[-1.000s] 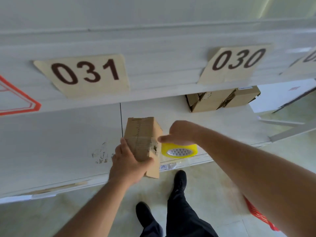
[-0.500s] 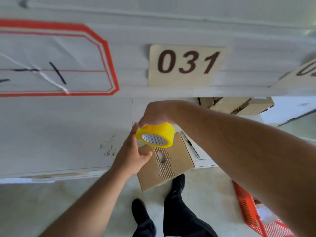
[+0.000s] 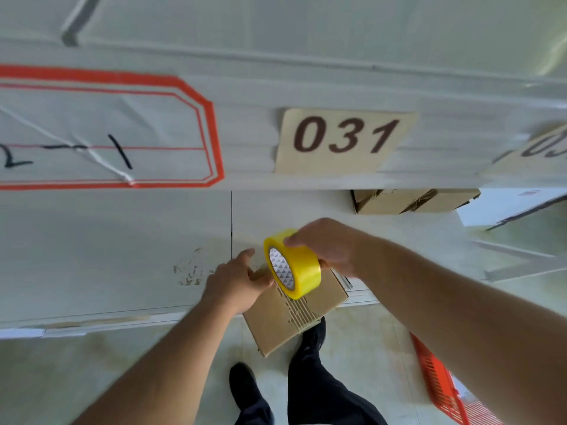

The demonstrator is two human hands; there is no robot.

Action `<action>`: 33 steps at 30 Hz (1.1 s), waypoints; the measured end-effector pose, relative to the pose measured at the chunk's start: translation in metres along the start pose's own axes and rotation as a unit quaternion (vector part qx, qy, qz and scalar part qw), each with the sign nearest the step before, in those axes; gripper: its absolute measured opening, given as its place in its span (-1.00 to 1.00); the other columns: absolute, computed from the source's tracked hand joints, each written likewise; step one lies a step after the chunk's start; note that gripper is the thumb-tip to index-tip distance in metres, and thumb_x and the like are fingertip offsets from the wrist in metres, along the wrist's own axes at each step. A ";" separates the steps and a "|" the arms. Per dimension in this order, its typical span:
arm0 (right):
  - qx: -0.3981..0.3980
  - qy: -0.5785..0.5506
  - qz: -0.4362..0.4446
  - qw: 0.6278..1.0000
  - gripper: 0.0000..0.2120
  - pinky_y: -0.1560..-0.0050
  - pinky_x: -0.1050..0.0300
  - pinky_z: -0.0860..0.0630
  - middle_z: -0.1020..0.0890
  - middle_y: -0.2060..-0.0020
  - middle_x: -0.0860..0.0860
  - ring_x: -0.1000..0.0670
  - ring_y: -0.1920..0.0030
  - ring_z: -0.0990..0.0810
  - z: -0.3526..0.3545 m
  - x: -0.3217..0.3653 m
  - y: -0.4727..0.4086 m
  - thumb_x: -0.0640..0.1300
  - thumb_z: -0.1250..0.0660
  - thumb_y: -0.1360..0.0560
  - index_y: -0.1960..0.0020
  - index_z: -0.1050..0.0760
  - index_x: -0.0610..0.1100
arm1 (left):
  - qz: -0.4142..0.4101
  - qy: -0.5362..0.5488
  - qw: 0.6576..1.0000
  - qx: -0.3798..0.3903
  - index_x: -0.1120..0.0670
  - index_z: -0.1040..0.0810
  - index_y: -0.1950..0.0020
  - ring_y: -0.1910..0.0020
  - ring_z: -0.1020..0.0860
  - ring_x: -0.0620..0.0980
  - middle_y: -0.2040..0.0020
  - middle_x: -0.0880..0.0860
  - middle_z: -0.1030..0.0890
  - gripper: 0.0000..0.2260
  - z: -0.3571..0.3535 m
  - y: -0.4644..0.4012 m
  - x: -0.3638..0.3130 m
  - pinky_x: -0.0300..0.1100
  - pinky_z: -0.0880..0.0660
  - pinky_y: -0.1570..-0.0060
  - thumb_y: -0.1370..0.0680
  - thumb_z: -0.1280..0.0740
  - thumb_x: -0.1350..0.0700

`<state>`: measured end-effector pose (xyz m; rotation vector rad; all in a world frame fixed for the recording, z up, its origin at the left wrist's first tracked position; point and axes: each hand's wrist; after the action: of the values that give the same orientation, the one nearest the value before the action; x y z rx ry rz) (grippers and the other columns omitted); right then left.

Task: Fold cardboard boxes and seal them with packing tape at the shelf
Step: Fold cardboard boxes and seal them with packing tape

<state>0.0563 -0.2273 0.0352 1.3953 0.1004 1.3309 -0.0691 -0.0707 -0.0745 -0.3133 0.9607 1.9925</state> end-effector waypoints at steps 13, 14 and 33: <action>-0.250 -0.210 -0.047 0.944 -0.31 -0.25 -0.03 -0.51 -0.52 -0.26 0.04 0.02 -0.25 -0.54 -0.070 -0.109 0.084 0.51 -0.44 -0.32 -0.25 -0.41 0.12 | -0.104 0.130 0.983 0.077 -0.19 -0.59 -0.21 -0.04 -0.60 -0.38 -0.08 -0.28 -0.66 -0.73 0.001 -0.013 -0.010 -0.27 -0.54 -0.07 -0.56 -0.46 0.07; -0.209 -0.255 -0.101 0.938 -0.27 -0.25 -0.07 -0.50 -0.53 -0.27 -0.05 -0.07 -0.25 -0.55 -0.079 -0.118 0.085 0.48 -0.45 -0.35 -0.29 -0.41 0.03 | -0.098 0.139 0.982 0.083 -0.19 -0.59 -0.22 -0.06 -0.60 -0.38 -0.09 -0.27 -0.66 -0.72 0.001 -0.013 -0.011 -0.27 -0.53 -0.08 -0.55 -0.47 0.07; -0.137 -0.003 0.000 0.991 -0.53 -0.10 0.07 -0.54 -0.65 -0.05 0.11 -0.04 -0.05 -0.61 -0.072 -0.090 -0.026 -0.17 -0.17 -0.57 -0.42 -0.42 0.17 | -0.042 0.189 0.981 -0.032 -0.23 -0.50 -0.25 0.05 -0.62 -0.33 -0.03 -0.16 -0.69 -0.49 0.046 -0.008 0.014 -0.20 -0.55 -0.02 -0.42 -0.63 0.10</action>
<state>-0.0121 -0.2352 -0.0610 1.1672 -0.0840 1.2861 -0.0640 -0.0262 -0.0551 -0.7774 1.0978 1.9244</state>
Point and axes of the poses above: each hand's wrist, its own y-axis away from the middle knuckle, its own z-axis out of the back of the hand, x = y × z
